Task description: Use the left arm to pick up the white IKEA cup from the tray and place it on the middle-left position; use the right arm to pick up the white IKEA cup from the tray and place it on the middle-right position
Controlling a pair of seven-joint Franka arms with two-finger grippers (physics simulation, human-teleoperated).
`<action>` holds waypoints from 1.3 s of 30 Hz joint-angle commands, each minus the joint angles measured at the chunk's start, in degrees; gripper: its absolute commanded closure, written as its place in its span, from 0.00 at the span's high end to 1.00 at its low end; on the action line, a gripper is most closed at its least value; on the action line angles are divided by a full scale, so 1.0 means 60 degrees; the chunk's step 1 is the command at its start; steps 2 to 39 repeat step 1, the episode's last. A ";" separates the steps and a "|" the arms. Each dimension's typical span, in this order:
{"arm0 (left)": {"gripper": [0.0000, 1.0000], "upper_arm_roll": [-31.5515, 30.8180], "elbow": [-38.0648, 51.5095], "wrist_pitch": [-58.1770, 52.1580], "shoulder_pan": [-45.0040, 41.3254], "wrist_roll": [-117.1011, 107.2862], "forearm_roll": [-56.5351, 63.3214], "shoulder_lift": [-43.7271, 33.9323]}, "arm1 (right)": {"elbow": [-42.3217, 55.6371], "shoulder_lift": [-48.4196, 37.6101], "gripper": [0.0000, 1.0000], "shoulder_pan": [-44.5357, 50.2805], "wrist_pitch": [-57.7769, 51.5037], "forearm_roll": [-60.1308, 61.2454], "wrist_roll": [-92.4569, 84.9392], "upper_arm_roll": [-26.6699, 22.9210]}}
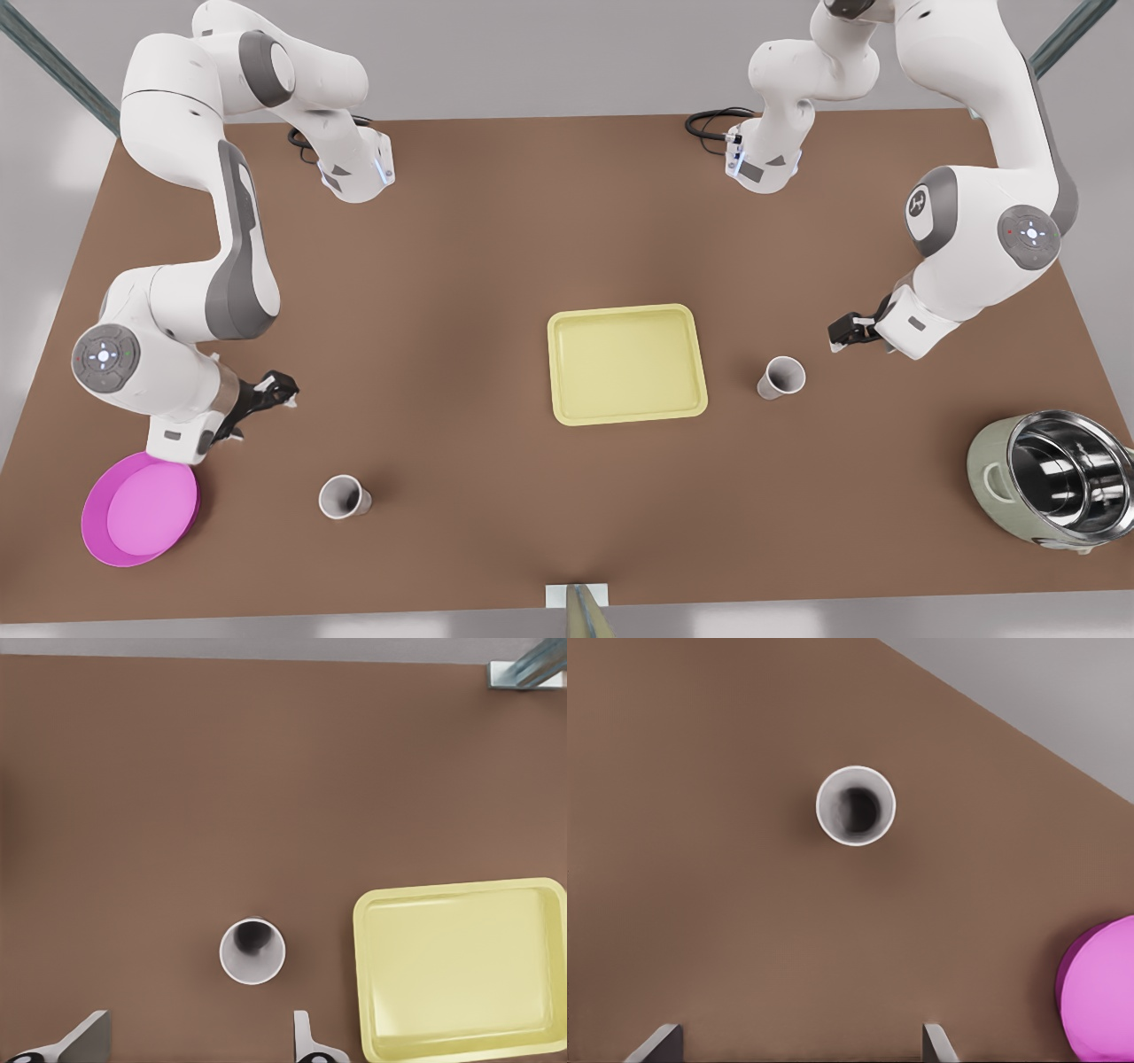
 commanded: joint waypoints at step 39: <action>1.00 0.0001 0.0005 0.0002 0.0000 -0.0053 -0.0018 -0.0010 | 0.0005 -0.0014 1.00 0.0000 -0.0552 0.0003 0.3895 0.0001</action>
